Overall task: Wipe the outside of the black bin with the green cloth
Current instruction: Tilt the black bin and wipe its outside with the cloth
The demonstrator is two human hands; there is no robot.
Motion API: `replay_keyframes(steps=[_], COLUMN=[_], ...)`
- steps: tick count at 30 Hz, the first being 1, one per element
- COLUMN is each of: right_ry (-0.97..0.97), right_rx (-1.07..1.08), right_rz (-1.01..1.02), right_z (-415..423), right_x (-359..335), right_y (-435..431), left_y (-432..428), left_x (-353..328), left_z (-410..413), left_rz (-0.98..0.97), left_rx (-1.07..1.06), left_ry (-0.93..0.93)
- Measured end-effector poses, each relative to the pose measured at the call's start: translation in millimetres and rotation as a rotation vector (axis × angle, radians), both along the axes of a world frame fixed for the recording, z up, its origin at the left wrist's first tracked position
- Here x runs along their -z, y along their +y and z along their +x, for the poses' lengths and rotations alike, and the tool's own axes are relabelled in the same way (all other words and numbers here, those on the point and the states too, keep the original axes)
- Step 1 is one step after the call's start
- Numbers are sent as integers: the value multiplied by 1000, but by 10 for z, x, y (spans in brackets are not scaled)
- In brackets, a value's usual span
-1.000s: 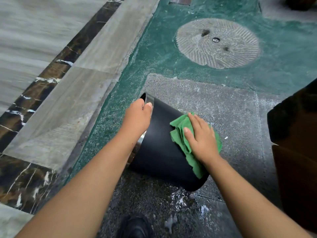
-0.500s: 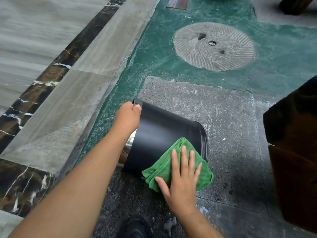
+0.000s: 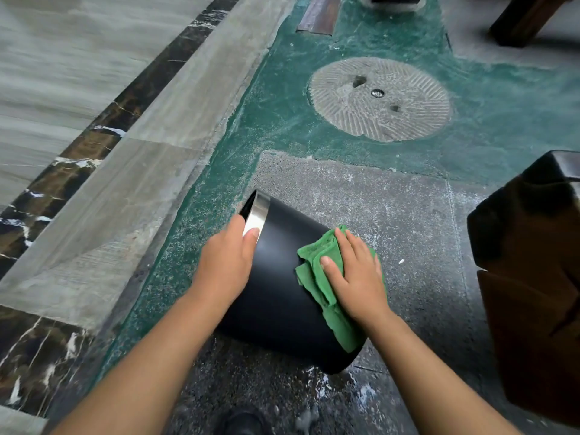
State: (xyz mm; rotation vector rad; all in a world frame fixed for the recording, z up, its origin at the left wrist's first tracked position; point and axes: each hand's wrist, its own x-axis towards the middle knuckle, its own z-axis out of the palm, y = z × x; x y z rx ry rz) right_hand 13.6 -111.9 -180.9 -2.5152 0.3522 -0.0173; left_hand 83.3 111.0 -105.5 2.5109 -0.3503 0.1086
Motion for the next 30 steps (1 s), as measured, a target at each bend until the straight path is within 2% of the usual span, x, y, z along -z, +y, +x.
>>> replay_keyframes(steps=[3, 8, 11, 14, 17, 19, 24, 30], right_ry=[71, 282, 398, 316, 186, 105, -38, -18], right_rx=[-8, 14, -45, -123, -113, -103, -7, 76], right_rz=[120, 458, 455, 404, 357, 325, 291, 198], right_z=[207, 330, 277, 66, -325, -614, -1221, -1626], right_x=[-91, -179, -189, -209, -303, -362, -431, -614], right_y=[-148, -404, -447, -371, -286, -228, 34, 395], left_y=[178, 458, 580, 697, 736, 660, 294, 179], left_x=[54, 145, 188, 197, 75, -57, -441, -810], left_z=[-177, -456, -615, -786, -941, -1006, -990, -830], left_rz=[-25, -78, -170, -249, -326, -365, -229, -62], left_rx=[77, 213, 260, 218, 124, 99, 44, 202], left_ry=[-46, -169, -133, 25, 256, 319, 284, 594])
